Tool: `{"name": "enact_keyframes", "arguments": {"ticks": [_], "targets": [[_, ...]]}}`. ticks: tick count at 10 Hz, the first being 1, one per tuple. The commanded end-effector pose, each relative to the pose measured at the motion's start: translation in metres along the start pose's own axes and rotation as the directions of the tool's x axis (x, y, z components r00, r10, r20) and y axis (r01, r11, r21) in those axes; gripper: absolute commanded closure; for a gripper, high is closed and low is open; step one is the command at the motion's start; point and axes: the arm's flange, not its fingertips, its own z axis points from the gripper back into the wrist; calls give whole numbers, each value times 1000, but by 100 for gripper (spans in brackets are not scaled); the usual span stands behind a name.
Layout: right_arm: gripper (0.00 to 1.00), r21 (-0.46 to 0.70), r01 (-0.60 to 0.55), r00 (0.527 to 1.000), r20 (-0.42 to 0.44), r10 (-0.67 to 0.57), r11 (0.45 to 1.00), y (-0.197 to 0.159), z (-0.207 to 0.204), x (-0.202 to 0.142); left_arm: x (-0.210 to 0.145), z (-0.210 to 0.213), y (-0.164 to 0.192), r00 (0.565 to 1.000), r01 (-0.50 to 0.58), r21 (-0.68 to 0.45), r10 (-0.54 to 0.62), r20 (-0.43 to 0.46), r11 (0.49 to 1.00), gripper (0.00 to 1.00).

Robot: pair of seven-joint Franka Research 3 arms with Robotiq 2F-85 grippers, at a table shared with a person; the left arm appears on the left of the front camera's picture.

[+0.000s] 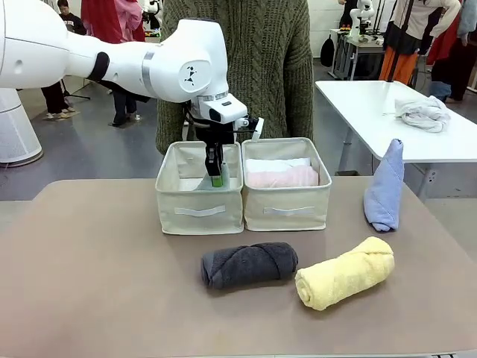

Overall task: Sort the towels based on their folding style.
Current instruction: Pick up one triangle-folded towel and place it in the left Fabric basket.

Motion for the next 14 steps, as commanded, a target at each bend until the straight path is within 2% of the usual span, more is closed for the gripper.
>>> {"name": "enact_keyframes", "arguments": {"ticks": [1,2,5,9,11,12,14], "targets": [[0,14,-17,1000,19,16,1000,-1,1,1,-1,1,1,1000,-4,2,4,-8,1000,23],[0,14,-17,1000,19,16,1000,-1,1,1,-2,1,1,1000,2,-1,-2,-9,1000,0],[0,14,-17,1000,19,16,1000,-1,1,1,-2,3,0,1000,10,-4,-10,-10,1000,3],[0,14,-17,1000,19,16,1000,-1,1,1,-6,7,-1,1000,11,-1,-11,7,1000,0],[0,14,-17,1000,19,16,1000,-1,1,1,-21,21,-1,1000,12,1,-12,25,1000,0],[0,14,-17,1000,19,16,1000,-1,1,1,-48,44,-7,998,23,18,-24,56,1000,0],[0,14,-17,1000,19,16,1000,-1,1,1,-137,101,-40,992,33,59,-40,121,998,0]]}}
